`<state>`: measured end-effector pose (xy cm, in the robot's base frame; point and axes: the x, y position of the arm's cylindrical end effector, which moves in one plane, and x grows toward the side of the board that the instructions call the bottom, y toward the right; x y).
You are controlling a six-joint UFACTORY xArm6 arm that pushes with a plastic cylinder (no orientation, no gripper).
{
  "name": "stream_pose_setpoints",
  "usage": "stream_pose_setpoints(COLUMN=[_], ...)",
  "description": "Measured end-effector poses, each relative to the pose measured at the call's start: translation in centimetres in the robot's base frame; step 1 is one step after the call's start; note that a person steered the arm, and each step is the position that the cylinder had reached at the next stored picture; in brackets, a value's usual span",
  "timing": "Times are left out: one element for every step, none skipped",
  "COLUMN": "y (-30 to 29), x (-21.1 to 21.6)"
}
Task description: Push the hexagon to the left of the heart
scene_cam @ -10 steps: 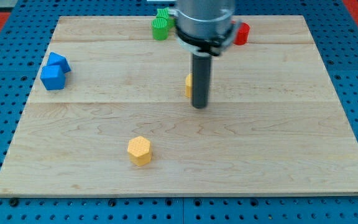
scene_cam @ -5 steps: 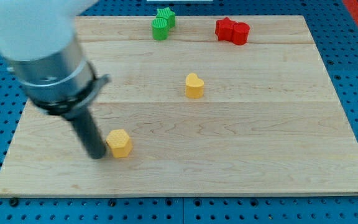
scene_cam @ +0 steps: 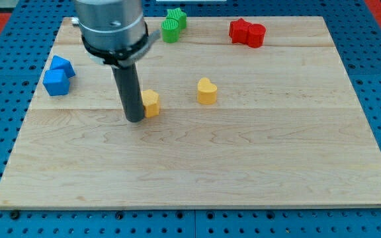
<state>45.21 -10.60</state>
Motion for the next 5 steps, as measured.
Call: stream_pose_setpoints(y=[0.9, 5.2, 6.2, 12.7, 23.7], x=[-2.2, -2.5, -2.1, 1.3, -0.8])
